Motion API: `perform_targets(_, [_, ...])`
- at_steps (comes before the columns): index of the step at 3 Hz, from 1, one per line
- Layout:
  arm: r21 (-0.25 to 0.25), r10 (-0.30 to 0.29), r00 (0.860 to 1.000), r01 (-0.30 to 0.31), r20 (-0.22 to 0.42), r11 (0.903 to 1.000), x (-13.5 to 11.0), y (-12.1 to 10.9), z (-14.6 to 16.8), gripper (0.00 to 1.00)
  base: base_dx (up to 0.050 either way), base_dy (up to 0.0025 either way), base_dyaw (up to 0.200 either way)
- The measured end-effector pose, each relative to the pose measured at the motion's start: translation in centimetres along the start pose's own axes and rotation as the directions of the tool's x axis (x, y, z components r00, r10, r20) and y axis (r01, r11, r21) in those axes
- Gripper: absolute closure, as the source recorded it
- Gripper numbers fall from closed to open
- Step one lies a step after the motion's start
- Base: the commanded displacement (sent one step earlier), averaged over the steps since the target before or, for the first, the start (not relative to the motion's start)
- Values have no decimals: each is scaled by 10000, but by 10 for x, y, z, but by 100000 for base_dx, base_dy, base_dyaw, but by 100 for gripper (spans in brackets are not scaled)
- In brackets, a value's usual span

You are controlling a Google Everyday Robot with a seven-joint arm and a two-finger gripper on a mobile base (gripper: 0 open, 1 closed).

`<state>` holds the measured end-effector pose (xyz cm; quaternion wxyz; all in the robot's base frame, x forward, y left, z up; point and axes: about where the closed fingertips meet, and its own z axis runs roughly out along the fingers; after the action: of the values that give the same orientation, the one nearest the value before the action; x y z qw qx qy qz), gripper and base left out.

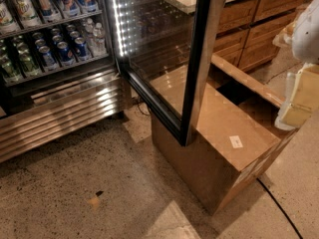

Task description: Close right fridge door

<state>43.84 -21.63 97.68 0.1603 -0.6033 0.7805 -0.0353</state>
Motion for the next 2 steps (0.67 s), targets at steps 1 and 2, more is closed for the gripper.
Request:
perform_targets(1, [0,0,10000,0,0,10000,0,0,0,0,4445,204,9214])
perform_targets(2, [0,0,10000,0,0,10000,0,0,0,0,4952,-1,18])
